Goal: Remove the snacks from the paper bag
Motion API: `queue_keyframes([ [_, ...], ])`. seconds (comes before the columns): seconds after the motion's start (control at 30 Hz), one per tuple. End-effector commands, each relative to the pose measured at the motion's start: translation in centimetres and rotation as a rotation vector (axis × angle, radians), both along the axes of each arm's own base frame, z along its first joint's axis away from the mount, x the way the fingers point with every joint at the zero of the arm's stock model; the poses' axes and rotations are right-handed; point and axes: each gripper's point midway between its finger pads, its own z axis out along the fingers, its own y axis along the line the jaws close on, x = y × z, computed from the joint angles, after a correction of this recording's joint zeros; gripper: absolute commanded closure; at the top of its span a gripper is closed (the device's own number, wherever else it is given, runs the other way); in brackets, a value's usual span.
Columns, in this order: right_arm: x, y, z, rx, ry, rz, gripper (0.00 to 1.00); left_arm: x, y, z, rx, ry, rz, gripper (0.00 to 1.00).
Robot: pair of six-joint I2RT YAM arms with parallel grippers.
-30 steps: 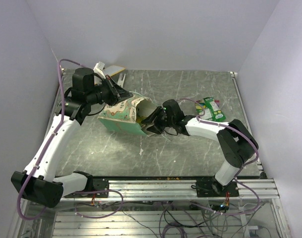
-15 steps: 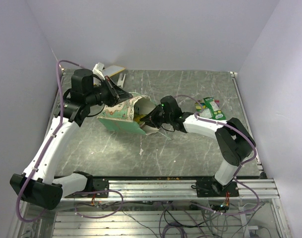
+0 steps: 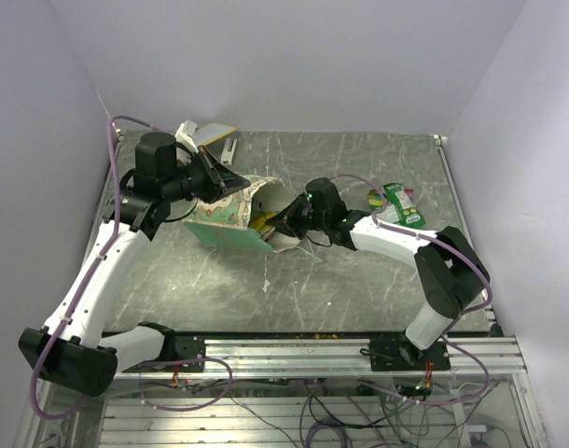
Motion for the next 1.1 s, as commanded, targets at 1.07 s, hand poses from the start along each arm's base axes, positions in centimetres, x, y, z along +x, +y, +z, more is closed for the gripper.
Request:
queue_keyframes([
  [1.07,-6.5,-10.4,15.2,-0.178,-0.639,0.277,1.00,1.9,-0.7,0.1,0.028,-0.043,-0.019,0.93],
])
